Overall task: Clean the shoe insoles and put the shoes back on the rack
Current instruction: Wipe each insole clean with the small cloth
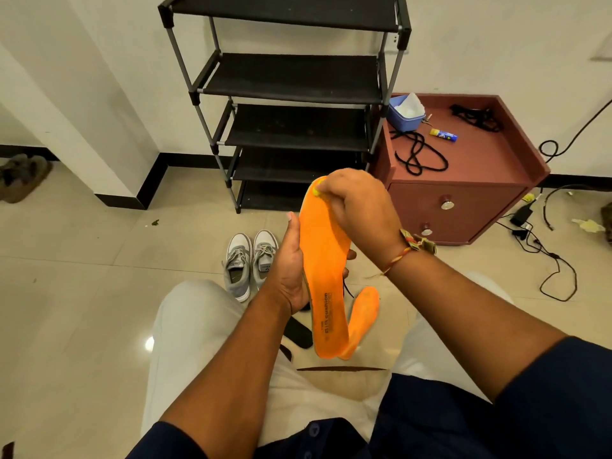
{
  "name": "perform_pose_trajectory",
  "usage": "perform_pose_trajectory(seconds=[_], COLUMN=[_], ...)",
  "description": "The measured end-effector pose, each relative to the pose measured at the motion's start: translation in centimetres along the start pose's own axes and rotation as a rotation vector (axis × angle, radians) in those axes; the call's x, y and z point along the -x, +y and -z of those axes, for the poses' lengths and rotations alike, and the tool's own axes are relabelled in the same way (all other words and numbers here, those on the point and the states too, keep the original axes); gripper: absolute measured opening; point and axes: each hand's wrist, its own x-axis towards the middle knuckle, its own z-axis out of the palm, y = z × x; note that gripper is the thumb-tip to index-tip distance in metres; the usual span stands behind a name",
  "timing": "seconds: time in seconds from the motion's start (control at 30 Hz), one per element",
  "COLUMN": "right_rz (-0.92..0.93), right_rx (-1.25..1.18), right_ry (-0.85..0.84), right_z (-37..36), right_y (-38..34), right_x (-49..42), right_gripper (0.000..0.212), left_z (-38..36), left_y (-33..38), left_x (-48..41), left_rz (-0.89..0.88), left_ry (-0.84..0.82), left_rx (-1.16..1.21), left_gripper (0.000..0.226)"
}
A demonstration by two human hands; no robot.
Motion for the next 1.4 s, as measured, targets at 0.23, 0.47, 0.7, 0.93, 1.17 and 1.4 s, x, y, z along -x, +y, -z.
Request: perform_pose_trajectory(seconds=[0.23, 0.47, 0.7, 0.93, 1.17, 1.4], right_rz=[0.011, 0.010, 0.147, 0.152, 0.045, 0.078], right_rx=[-0.107, -0.220, -0.181, 0.042, 0.002, -0.229], right_ry=[-0.117, -0.236, -0.327, -0.091, -0.065, -0.228], right_z=[-0.3, -2.8, -1.8, -0.7, -0.5, -2.9], right_y=[-1.5, -3.2, -2.7, -1.4, -1.1, -3.2], right_x=[0.2, 5.8, 7.8, 1.9, -1.2, 6.1], right_gripper=[0.020, 0.019, 0.011, 0.023, 0.019, 0.016], left_z=[0.0, 1.1, 1.4, 0.0, 0.3, 1.4], left_y=[-0.1, 0.6, 1.0, -0.1, 0.1, 0.8], left_x=[-0.1, -0.4, -0.5, 0.5, 0.6, -0.1], left_rz=[-0.006, -0.029, -0.061, -0.012, -0.036, -0.070], left_ry=[0.019, 0.041, 0.018, -0.012, -0.012, 0.044], left_rx=[0.032, 0.180, 0.193, 0.150, 0.098, 0.236], left_gripper=[0.067, 0.088, 0.078, 0.073, 0.070, 0.085])
